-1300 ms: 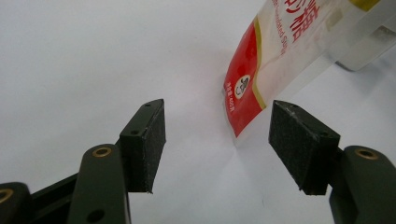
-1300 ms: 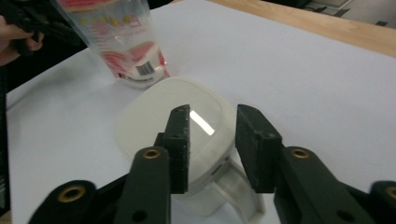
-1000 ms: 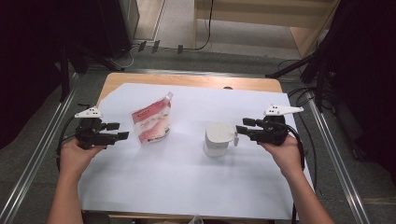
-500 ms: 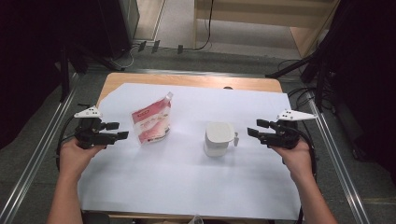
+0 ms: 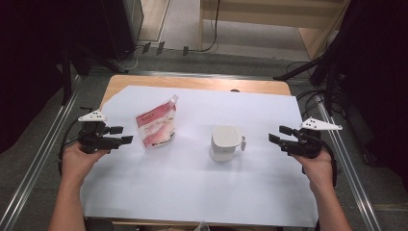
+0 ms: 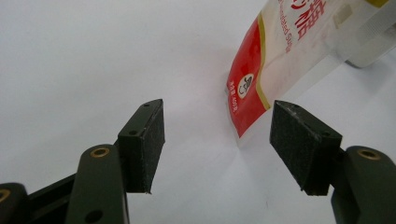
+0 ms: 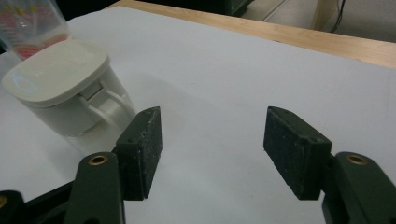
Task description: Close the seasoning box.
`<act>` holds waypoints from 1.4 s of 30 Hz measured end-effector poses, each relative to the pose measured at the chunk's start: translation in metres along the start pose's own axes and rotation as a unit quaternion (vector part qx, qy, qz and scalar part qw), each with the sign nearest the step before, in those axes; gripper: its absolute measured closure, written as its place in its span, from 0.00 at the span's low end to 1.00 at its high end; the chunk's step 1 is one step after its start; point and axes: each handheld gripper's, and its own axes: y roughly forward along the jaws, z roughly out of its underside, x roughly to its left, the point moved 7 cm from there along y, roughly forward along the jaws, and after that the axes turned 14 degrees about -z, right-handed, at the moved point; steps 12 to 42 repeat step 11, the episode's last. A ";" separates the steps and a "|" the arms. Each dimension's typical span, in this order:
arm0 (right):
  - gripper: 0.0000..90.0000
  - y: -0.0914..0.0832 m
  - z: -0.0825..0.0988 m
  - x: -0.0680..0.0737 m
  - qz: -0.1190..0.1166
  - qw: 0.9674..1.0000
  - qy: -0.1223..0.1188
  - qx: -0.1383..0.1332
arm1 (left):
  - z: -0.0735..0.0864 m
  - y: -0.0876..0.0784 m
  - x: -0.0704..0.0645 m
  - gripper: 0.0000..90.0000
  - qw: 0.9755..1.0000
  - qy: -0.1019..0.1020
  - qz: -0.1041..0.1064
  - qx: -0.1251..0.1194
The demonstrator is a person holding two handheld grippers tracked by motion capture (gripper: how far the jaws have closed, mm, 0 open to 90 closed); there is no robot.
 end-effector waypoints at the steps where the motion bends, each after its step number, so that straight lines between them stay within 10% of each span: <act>1: 0.42 0.001 0.001 -0.001 -0.001 1.000 0.003 -0.002 | 0.000 0.000 0.000 0.41 1.000 0.002 0.000 0.001; 42: 0.40 0.008 0.005 -0.003 0.003 1.000 0.009 0.011 | -0.001 0.002 -0.002 0.40 1.000 0.004 -0.002 0.000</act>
